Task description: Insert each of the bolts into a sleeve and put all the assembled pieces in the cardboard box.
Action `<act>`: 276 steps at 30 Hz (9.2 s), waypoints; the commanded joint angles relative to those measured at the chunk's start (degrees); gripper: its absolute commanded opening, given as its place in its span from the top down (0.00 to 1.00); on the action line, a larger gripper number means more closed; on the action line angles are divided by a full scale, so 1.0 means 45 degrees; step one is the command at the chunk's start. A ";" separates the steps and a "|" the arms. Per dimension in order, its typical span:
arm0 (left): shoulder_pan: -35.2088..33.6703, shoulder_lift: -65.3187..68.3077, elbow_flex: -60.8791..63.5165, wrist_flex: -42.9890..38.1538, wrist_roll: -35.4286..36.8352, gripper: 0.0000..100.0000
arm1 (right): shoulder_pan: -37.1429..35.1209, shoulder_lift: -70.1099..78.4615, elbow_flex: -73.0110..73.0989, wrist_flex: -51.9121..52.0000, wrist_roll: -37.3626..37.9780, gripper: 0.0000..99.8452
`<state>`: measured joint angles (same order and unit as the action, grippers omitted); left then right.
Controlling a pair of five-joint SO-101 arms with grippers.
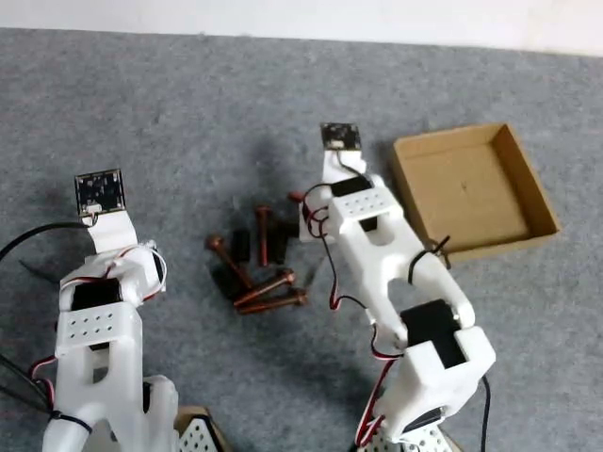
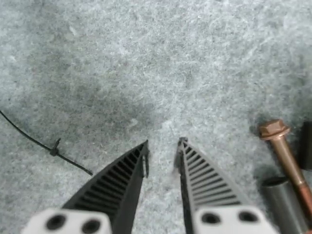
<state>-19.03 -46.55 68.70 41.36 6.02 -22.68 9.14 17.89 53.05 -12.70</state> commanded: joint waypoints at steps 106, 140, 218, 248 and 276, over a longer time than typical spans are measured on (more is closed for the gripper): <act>0.0147 0.0010 -0.0088 -0.0215 0.0078 0.89 | 0.1436 -0.2276 -0.0322 0.0987 0.0957 1.00; 0.3780 -0.0029 0.0029 -0.1250 0.2012 0.80 | 0.1944 -1.8315 1.4330 -0.4835 0.2735 0.99; 0.6125 1.2923 -1.1829 0.2129 0.3184 0.80 | 0.2842 -1.8413 1.4720 -0.5851 0.2833 0.99; 0.6535 1.4799 -1.3138 0.2657 0.3184 0.80 | 0.2842 -1.8413 1.4720 -0.5851 0.2833 0.99; 0.6437 1.4857 -1.3118 0.2676 0.3184 0.96 | 0.2842 -1.8413 1.4720 -0.5851 0.2833 0.99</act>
<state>9.98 20.44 11.30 53.14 20.09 -10.37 -72.62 84.70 28.18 -0.48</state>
